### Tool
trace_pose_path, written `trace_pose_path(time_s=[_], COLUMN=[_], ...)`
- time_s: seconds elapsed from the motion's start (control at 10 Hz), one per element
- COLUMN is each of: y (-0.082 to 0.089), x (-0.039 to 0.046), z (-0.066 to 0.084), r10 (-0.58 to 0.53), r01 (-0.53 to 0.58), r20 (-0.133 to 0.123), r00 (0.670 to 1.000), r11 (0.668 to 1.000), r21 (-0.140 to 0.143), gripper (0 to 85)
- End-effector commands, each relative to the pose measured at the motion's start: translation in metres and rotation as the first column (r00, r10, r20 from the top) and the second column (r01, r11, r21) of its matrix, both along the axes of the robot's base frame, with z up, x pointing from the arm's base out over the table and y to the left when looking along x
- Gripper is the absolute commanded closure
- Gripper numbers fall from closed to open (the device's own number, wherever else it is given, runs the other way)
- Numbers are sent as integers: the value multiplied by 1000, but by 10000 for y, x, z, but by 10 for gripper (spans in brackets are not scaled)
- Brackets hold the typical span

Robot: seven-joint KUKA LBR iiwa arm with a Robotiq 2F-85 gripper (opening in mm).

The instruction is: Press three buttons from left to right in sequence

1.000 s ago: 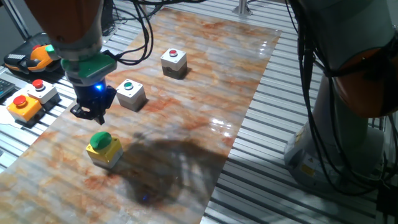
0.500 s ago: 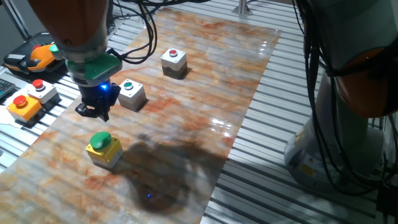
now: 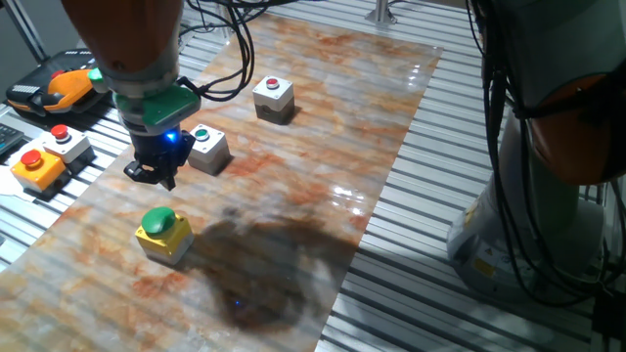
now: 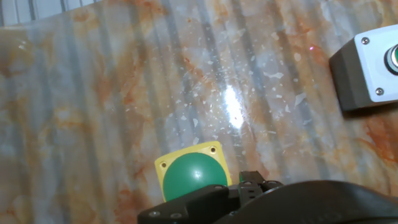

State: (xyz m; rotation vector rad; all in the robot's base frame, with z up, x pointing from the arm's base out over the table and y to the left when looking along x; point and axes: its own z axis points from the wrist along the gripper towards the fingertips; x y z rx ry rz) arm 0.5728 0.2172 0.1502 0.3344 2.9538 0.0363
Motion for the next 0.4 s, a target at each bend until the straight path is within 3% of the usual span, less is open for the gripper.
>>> trace_pose_path(time_s=[0.0, 0.3], y=[-10, -52], x=[-3, -22], z=[-3, -30], r10=[-1, 0], r01=[1, 0], r20=[0, -6], r00=[1000, 1000], r11=[1000, 1000], r21=[0, 6], gripper=[850, 850])
